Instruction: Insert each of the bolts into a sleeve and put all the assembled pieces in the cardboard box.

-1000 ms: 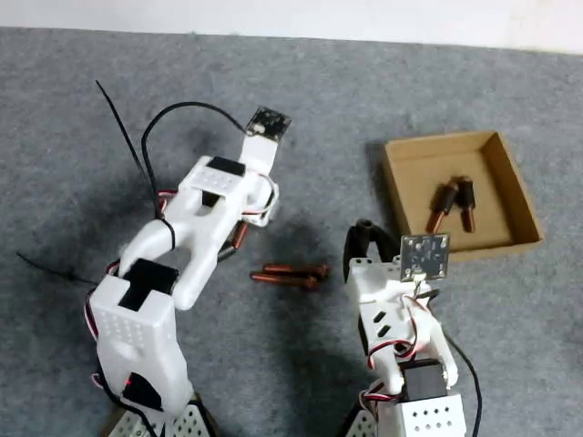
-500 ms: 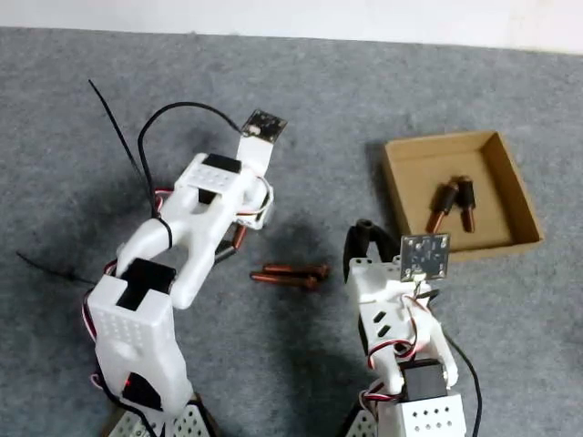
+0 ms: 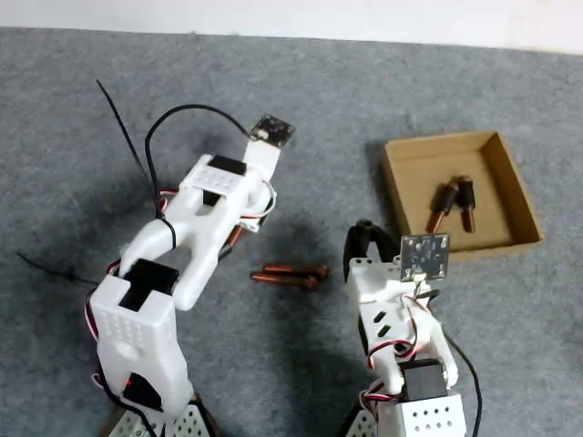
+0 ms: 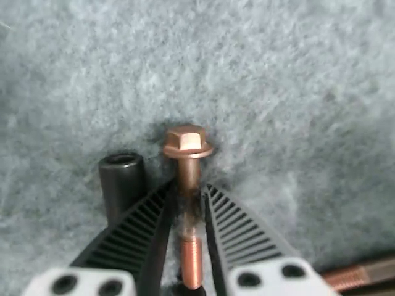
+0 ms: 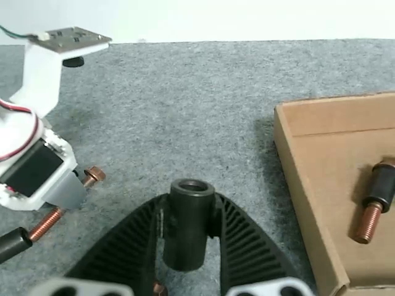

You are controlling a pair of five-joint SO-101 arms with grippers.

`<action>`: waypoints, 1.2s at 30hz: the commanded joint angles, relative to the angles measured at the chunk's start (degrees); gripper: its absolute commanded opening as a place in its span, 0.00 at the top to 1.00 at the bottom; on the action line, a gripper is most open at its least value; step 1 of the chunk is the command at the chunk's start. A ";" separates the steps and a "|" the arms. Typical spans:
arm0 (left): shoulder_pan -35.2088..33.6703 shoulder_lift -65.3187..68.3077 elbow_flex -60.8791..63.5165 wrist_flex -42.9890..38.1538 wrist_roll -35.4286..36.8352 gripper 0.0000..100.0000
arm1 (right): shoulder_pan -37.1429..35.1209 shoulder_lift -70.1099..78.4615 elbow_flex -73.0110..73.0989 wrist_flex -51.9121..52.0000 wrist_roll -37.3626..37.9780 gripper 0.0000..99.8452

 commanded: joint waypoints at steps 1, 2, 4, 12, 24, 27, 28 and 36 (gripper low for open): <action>-0.40 -0.40 -0.92 0.88 -0.70 0.99 | 0.57 -1.10 1.80 0.04 0.70 0.99; -0.57 -0.48 -0.92 0.88 -0.70 0.99 | 0.57 -1.10 1.80 0.04 0.70 0.99; -0.84 -2.33 -0.57 0.97 -0.70 0.99 | 0.57 -1.10 1.80 0.04 0.70 0.99; -0.75 -20.53 19.03 -10.90 -0.79 0.99 | 0.57 -1.10 1.71 0.04 0.70 0.99; -0.48 -51.03 50.86 -37.80 -0.79 0.99 | 0.57 -1.19 1.71 -0.04 0.70 0.99; -0.48 -55.43 55.08 -41.85 -0.79 0.99 | 0.40 -1.19 2.24 -2.95 0.70 0.99; -0.40 -56.75 56.40 -43.08 -0.70 0.99 | 0.40 -1.19 3.12 -4.26 0.70 0.99; -0.75 -67.74 62.46 -48.44 -0.44 0.99 | -1.36 -1.10 6.64 -13.49 0.70 0.99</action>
